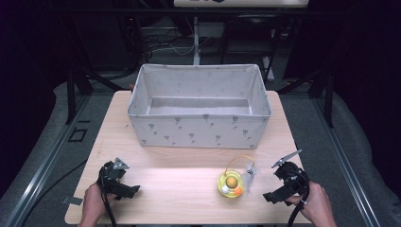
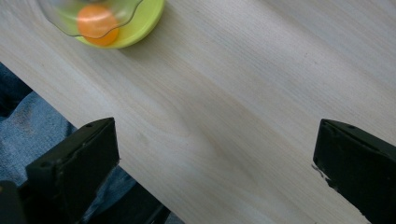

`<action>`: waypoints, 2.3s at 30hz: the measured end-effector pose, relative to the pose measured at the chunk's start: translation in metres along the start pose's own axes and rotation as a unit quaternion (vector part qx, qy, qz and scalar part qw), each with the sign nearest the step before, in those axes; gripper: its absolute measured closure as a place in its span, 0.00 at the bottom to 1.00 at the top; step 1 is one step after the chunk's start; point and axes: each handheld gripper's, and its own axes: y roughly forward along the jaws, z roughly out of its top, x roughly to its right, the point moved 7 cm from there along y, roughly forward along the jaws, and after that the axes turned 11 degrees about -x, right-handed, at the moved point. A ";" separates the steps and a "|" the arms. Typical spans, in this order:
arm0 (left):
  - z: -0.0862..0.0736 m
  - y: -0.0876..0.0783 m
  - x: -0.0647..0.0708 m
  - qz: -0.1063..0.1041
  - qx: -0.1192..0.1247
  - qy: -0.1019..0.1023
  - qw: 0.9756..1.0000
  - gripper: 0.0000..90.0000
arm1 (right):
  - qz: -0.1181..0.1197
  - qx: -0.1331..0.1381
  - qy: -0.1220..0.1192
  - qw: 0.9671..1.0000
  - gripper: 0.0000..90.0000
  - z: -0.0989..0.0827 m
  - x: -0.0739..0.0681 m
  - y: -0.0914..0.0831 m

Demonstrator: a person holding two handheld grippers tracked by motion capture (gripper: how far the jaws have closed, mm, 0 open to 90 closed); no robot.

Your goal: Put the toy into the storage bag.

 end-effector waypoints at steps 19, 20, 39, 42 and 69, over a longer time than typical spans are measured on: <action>0.000 -0.001 0.000 -0.001 0.002 -0.001 1.000 0.00 | -0.001 0.006 -0.038 0.999 0.00 0.012 -0.018 -0.010; 0.000 -0.001 0.000 -0.001 0.003 -0.001 1.000 0.00 | 0.001 0.008 -0.039 0.999 0.00 0.013 -0.019 -0.011; -0.001 -0.001 0.000 -0.001 0.002 -0.001 1.000 0.00 | 0.014 0.039 -0.072 0.997 0.00 0.032 -0.041 -0.036; -0.001 -0.001 0.000 -0.001 0.002 -0.001 1.000 0.00 | 0.016 0.044 -0.077 0.996 0.00 0.036 -0.045 -0.041; -0.001 -0.002 0.000 -0.002 0.003 0.000 1.000 0.00 | -0.001 0.049 -0.135 0.990 0.00 0.083 -0.071 -0.081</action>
